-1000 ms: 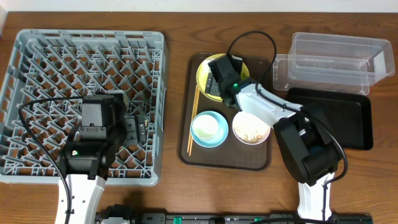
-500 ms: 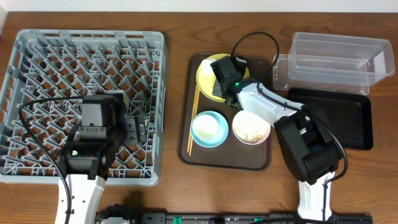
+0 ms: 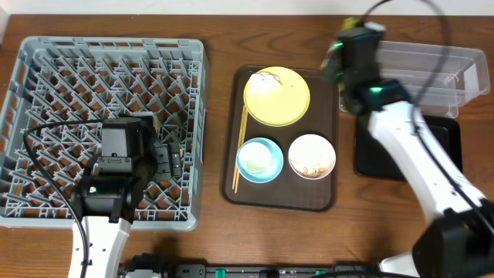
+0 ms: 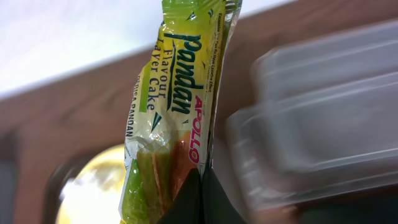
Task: Sort waste into correct bins and load items into the dishwasher
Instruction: 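Carry the wrapper with the right gripper into the clear bin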
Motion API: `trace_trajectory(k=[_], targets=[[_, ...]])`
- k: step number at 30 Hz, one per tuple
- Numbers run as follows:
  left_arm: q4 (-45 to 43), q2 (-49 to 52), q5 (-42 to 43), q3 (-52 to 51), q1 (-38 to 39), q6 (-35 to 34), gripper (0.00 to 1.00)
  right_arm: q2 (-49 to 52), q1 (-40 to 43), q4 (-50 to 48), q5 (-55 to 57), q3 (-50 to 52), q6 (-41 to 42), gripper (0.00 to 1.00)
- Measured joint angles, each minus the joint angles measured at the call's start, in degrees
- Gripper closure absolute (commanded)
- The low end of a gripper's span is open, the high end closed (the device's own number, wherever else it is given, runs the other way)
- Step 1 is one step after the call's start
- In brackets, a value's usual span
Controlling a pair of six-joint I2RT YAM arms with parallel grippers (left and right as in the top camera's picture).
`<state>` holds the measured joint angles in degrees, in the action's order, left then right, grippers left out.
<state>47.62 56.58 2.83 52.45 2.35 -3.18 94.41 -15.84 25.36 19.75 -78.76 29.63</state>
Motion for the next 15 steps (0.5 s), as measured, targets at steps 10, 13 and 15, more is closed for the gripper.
trace_trajectory(k=[10,13,15], targets=[[0.0,0.0,0.02,0.0,0.0,0.0,0.11,2.03,16.33,1.14,2.69,0.0,0.87,0.83],[0.0,0.0,0.02,0.0,0.0,0.0,0.11,3.69,19.41,1.2,0.15,0.04,1.14,0.62],[0.0,0.0,0.02,0.0,0.0,0.0,0.11,3.96,20.48,1.2,-2.36,0.07,1.44,0.55]])
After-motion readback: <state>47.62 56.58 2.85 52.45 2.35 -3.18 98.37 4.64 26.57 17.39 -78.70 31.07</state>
